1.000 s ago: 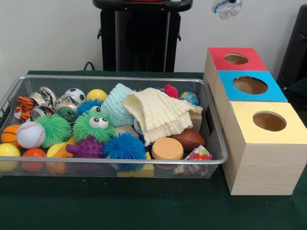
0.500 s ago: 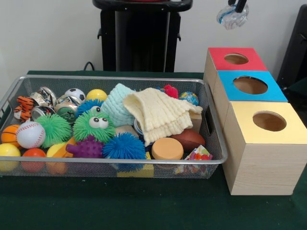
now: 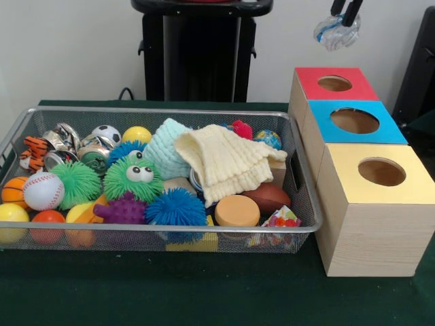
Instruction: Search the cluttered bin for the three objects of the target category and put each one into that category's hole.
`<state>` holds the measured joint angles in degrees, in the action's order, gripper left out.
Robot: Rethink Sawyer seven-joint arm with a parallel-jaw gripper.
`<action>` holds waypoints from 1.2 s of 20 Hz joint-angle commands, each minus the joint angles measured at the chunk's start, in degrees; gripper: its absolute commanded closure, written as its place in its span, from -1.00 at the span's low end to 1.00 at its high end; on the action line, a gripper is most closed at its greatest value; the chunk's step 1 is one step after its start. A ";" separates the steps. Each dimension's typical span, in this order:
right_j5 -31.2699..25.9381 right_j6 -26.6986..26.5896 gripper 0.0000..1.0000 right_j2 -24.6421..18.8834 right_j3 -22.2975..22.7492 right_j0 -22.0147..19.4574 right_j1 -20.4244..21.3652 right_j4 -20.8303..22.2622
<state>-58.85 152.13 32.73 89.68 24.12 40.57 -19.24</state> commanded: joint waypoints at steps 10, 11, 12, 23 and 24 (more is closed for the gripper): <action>-8.31 12.26 1.00 -5.35 -8.31 -0.03 -5.91 -0.96; -8.52 12.20 1.00 -5.37 -8.68 -0.09 -6.13 -1.03; -9.01 12.29 1.00 -5.36 -9.15 -0.03 -6.31 -1.06; -10.29 11.82 1.00 -5.33 -10.67 -0.56 -7.11 -1.64; -10.03 11.65 1.00 -5.30 -10.46 -0.55 -7.08 -1.65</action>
<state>-63.79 152.13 32.71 79.66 24.69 35.63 -19.42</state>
